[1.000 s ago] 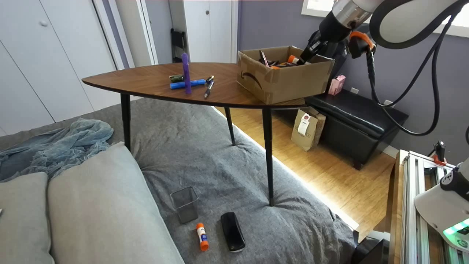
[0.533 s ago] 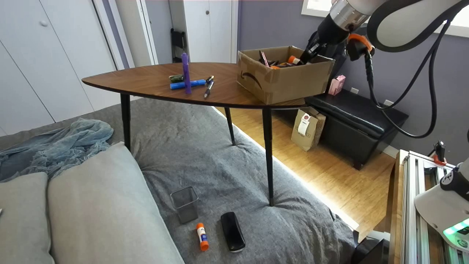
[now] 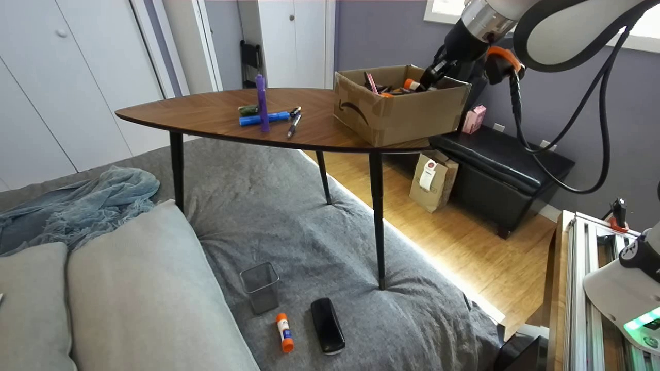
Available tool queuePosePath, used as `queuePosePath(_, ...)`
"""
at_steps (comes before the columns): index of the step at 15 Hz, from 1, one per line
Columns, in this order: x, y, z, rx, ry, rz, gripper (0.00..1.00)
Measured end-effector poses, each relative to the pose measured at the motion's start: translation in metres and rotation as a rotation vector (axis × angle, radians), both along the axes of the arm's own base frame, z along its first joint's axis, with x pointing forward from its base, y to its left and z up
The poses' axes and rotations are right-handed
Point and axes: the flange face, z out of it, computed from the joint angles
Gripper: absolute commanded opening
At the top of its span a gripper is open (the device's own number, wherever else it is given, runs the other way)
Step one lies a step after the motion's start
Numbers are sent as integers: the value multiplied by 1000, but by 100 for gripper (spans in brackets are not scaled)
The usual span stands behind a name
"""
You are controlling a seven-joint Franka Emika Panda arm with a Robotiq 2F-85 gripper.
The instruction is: Remove the glue stick from the box and put it on the table.
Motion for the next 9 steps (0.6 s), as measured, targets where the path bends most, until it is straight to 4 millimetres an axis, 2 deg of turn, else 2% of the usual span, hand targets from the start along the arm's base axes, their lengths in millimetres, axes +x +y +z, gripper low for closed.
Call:
queuePosePath(3, 10, -2, 19, -8, 23, -29, 11)
queuePosePath(6, 26, -5, 61, -24, 60, -93, 11)
queuePosePath(9, 41, 7, 104, -1, 129, -138, 11)
